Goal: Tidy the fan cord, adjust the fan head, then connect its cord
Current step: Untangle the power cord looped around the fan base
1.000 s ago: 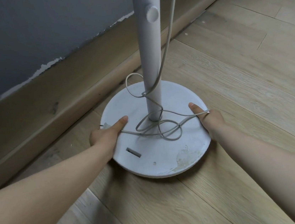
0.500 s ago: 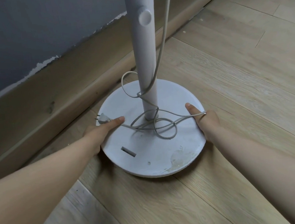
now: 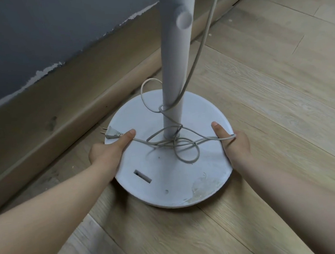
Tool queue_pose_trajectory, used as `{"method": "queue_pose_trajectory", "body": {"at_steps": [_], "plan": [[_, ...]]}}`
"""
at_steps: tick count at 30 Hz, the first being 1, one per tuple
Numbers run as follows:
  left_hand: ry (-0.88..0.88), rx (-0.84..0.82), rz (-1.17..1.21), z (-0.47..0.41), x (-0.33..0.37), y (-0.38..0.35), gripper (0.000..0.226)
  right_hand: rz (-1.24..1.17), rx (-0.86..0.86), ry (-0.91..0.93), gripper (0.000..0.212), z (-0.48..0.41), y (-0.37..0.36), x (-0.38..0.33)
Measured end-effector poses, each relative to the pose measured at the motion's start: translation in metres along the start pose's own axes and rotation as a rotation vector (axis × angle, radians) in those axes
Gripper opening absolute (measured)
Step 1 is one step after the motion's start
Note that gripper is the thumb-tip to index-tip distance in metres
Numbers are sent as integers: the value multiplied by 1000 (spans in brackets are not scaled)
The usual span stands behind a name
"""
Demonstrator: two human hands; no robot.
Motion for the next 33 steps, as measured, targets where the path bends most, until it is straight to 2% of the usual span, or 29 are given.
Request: {"method": "queue_pose_trajectory", "body": {"at_steps": [8,13,19,25,33], "plan": [[-30,-31,-10,15,14,-1,66,-25,13,6,51,4,20,-11],[-41,-43,-15,41,35,4,70,-30,31,2,52,17,46,-41],[-67,-62,-36,102,93,33,47,-49,48,-60,52,58,83,-95],[-64,-62,-116,189,162,85,47,-58,55,-95,47,129,130,-195],[-128,-152,-214,332,288,147,51,-124,206,-125,51,251,232,-347]]}}
Point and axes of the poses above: each hand's wrist, its own z-axis away from the middle knuckle, its own y-axis out of the back of the hand, x = y × z, the point moved 9 cm from there along -z, towards the middle knuckle, and after that the axes turned 10 degrees about -z, right-handed, at the moved point
